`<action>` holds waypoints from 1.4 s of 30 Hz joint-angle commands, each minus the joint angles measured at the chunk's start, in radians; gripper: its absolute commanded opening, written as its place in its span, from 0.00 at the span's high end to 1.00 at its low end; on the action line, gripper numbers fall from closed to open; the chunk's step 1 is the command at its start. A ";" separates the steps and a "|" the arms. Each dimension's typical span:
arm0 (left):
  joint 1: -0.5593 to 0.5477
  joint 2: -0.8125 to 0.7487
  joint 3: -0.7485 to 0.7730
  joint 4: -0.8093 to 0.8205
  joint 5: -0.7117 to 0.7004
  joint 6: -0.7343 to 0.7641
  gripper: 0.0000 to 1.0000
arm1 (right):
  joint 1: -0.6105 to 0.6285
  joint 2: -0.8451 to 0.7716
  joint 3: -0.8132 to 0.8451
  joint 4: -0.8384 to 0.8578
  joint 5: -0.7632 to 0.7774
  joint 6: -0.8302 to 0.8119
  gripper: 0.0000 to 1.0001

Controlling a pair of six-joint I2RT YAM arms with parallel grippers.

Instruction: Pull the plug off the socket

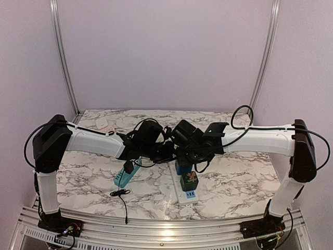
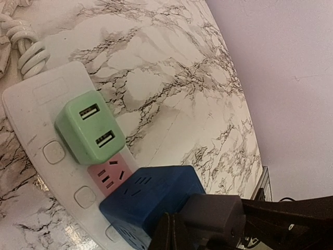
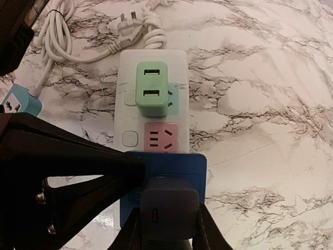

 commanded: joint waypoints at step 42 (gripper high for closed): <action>-0.020 -0.089 0.246 -0.382 -0.115 0.118 1.00 | -0.492 -0.318 -0.375 0.408 -0.318 -0.193 1.00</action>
